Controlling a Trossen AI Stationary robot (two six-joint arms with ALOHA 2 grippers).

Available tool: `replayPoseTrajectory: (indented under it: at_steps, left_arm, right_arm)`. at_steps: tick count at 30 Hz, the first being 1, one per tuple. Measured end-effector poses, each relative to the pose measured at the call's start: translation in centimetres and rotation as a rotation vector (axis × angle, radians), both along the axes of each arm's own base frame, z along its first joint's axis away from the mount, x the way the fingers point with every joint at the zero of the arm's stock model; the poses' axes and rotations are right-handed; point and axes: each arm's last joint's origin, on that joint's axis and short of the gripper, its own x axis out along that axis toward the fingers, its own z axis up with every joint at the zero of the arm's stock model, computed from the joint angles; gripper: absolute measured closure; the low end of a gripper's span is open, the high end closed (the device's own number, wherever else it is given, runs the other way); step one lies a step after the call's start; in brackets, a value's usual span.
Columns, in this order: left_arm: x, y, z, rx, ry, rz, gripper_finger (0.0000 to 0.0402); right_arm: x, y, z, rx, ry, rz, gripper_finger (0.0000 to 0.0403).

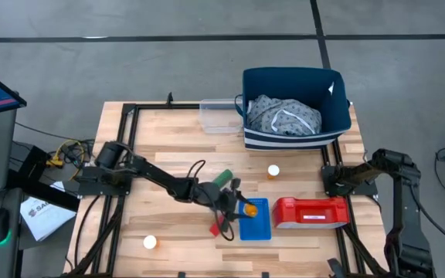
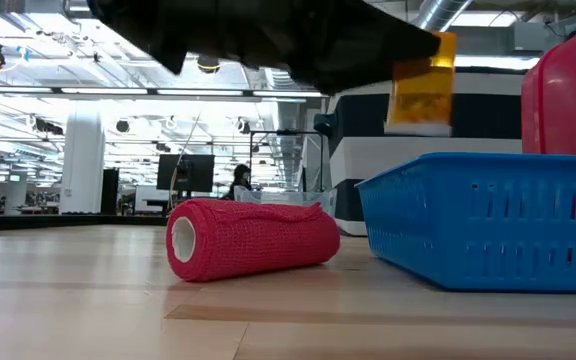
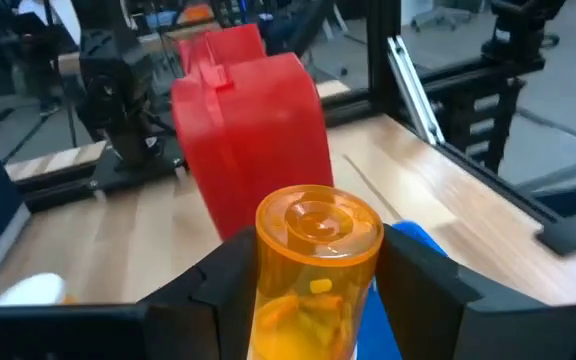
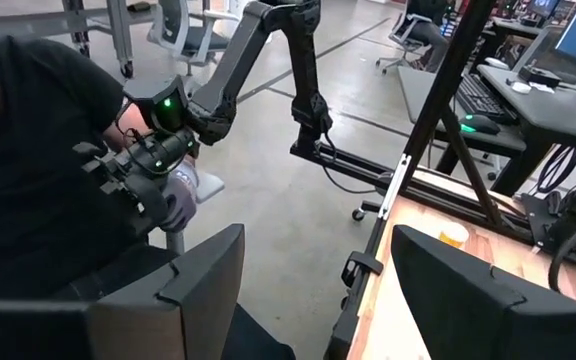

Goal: Pick & Place Medicine items
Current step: Put the top orange pill bottle into the blue bin

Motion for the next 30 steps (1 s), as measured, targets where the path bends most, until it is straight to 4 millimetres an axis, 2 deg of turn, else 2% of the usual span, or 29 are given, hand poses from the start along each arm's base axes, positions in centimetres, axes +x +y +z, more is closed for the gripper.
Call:
replayPoseTrajectory:
  at_steps: [4,9,17,23,30]
  left_arm:
    - [0.6,-0.1,-1.7,-0.043,-0.037,-0.003,0.0232]
    - [0.6,0.7,-2.5,-0.093,-0.020,0.021,0.0231]
    - [-1.7,2.7,-4.5,-0.224,-0.050,0.066,0.0231]
    - [-3.1,2.6,-5.1,-0.275,-0.071,0.058,0.0230]
    - [-3.3,1.5,-4.5,-0.260,-0.132,0.020,0.0231]
  right_arm:
    - [0.0,0.1,-0.2,-0.005,0.002,0.001,0.0152]
    - [-0.1,0.2,-0.2,-0.004,0.002,0.005,0.0152]
    - [-0.5,0.2,-0.3,-0.015,0.004,0.012,0.0152]
    - [-0.4,0.2,-0.3,-0.016,0.003,0.007,0.0152]
    - [-0.1,0.1,-0.3,-0.017,0.001,-0.004,0.0152]
